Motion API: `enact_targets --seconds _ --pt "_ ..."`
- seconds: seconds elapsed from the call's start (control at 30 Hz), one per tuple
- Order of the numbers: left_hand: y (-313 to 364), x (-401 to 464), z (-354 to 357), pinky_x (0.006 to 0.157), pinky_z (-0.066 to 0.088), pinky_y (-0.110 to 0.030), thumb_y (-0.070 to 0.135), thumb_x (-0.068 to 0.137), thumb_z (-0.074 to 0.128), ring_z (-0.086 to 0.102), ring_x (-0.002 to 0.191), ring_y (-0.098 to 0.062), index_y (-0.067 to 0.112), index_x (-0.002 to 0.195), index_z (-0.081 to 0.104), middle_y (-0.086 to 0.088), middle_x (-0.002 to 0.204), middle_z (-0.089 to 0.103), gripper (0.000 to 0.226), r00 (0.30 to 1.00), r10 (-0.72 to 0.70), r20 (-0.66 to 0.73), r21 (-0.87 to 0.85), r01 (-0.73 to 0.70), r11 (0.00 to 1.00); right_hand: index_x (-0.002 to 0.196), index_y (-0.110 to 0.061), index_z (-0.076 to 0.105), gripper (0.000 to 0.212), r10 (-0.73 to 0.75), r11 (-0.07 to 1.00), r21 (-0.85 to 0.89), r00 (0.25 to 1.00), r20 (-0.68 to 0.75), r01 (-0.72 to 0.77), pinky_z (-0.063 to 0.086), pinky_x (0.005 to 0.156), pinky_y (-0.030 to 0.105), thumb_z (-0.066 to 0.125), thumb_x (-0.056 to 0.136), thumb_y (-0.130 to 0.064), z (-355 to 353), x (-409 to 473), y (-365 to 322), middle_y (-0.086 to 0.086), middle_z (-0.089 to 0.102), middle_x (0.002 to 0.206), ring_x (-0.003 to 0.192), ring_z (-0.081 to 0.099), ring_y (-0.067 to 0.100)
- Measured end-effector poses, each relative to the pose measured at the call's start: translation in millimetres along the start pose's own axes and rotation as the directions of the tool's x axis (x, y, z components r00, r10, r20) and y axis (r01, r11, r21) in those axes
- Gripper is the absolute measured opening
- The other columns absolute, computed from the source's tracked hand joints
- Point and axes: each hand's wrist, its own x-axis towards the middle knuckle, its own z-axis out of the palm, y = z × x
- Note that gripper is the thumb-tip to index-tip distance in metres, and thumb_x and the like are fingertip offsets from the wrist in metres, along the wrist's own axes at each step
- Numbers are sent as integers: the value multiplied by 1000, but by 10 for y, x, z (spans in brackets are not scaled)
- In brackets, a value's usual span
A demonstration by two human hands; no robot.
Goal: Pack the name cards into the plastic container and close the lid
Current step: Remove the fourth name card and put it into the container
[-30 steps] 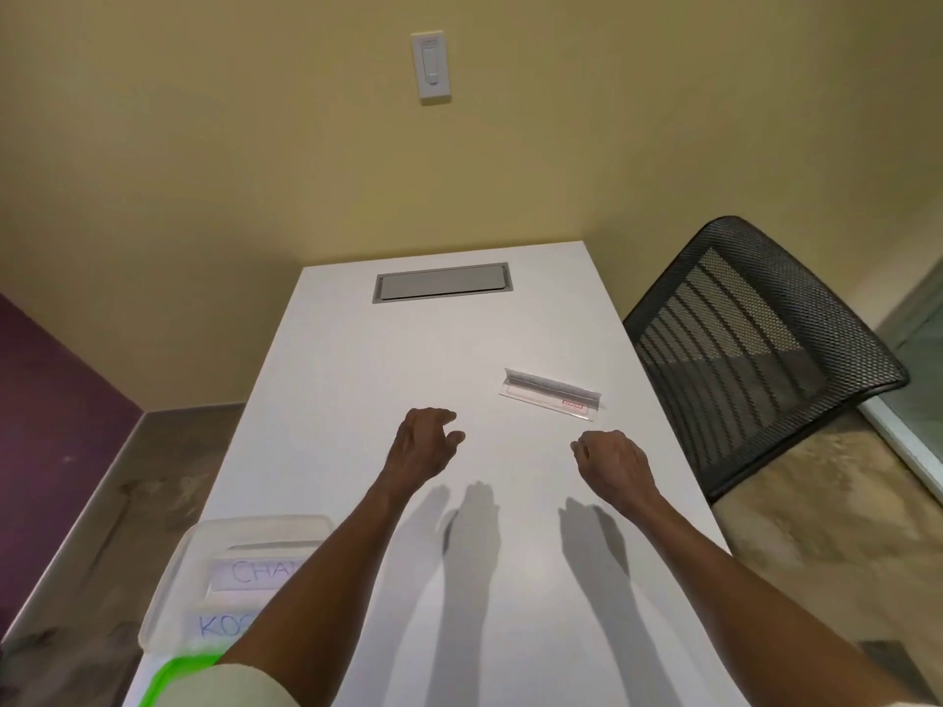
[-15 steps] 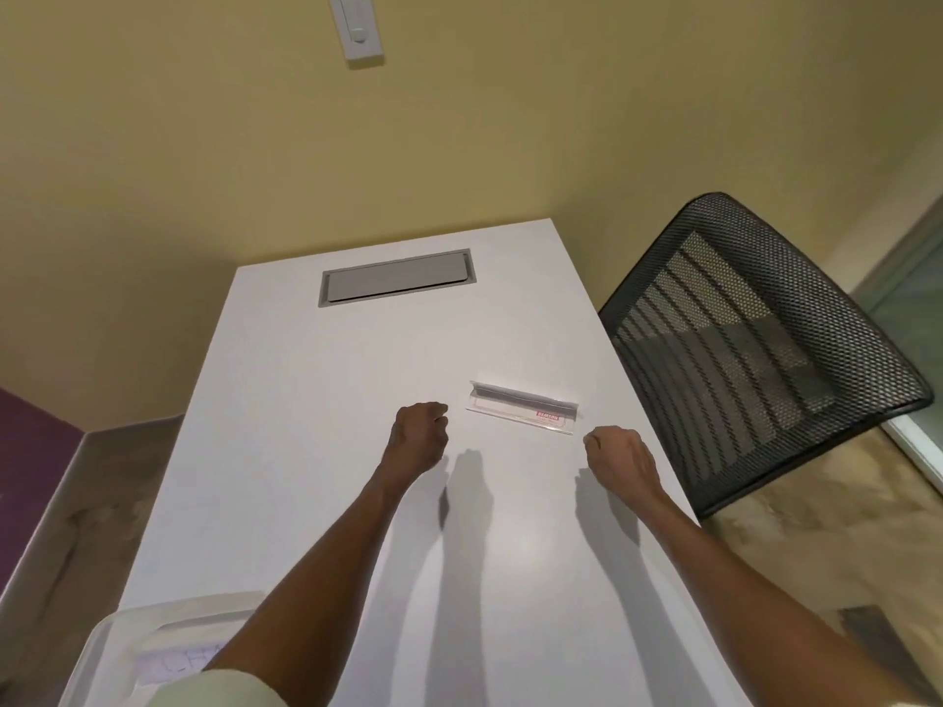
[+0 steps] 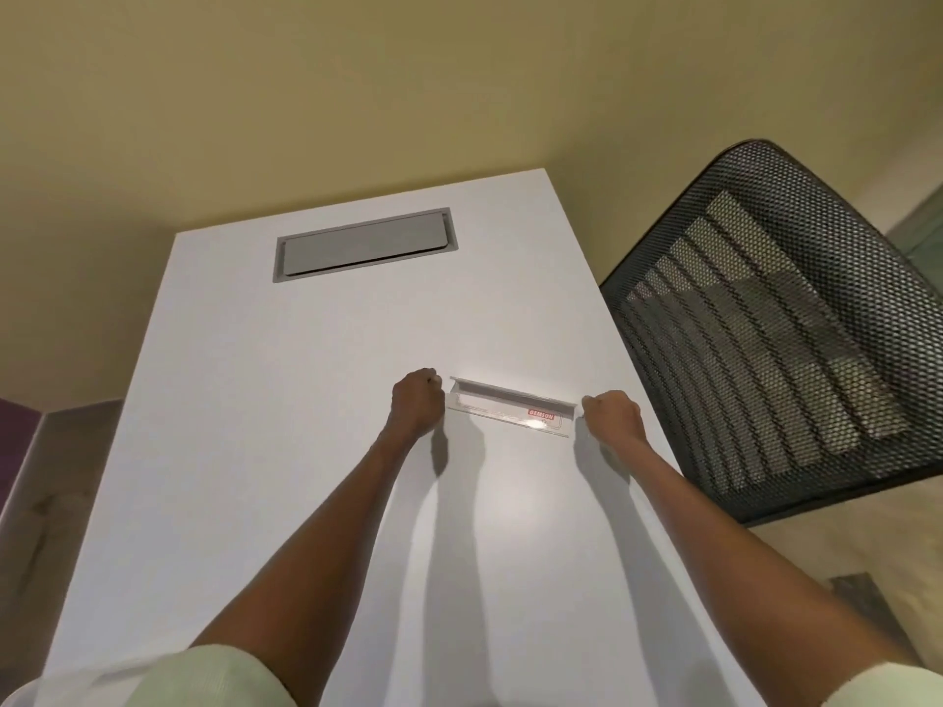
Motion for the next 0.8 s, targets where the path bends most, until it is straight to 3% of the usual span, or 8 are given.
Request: enact_targets --seconds 0.07,0.17,0.33,0.43,0.6,0.73,0.8 --pt "44 91 61 53 27 -24 1 93 37 35 69 -21 22 58 28 6 60 33 42 999 -37 12 -19 37 999 73 -6 52 25 32 998 55 999 -1 -32 39 63 30 44 89 -23 49 88 -12 11 54 77 76 51 30" --pt "87 188 147 62 25 -31 3 94 34 33 70 -22 18 56 27 4 59 33 41 999 -21 30 -25 22 999 79 1 60 27 86 989 122 996 10 -87 42 60 31 46 82 -22 107 167 -24 13 65 80 78 61 33" --pt "110 226 222 55 17 -33 10 78 32 21 62 -18 21 57 22 0 59 25 25 997 -14 81 -96 22 995 84 1 65 30 100 990 93 994 50 -104 46 63 31 45 80 -21 136 196 -59 14 70 85 83 64 33" --pt "84 237 243 54 17 -33 2 81 36 23 64 -18 20 57 23 -4 62 26 32 996 -57 64 -137 65 988 89 1 66 31 103 990 87 993 52 -108 49 69 34 46 80 -22 153 217 -66 16 71 90 87 65 34" --pt "86 132 168 53 18 -32 7 85 39 20 59 -18 20 55 23 -1 58 25 36 993 -118 8 -208 117 971 90 4 65 29 93 991 89 994 49 -97 42 62 30 48 81 -18 102 82 -150 18 69 89 86 65 35" --pt "5 1 102 58 24 -30 15 82 44 26 63 -16 15 58 40 -4 62 33 24 980 -161 -113 -322 118 939 85 4 65 30 68 986 147 997 44 -74 53 67 36 47 76 -18 52 -45 -214 18 71 84 80 68 36" --pt "-39 -96 45 62 36 -29 19 82 51 38 61 -18 24 63 59 -1 62 50 22 959 -227 -167 -426 138 894 82 2 67 30 53 982 177 998 47 -60 56 67 38 47 75 -20 17 -132 -255 17 71 81 75 67 36"
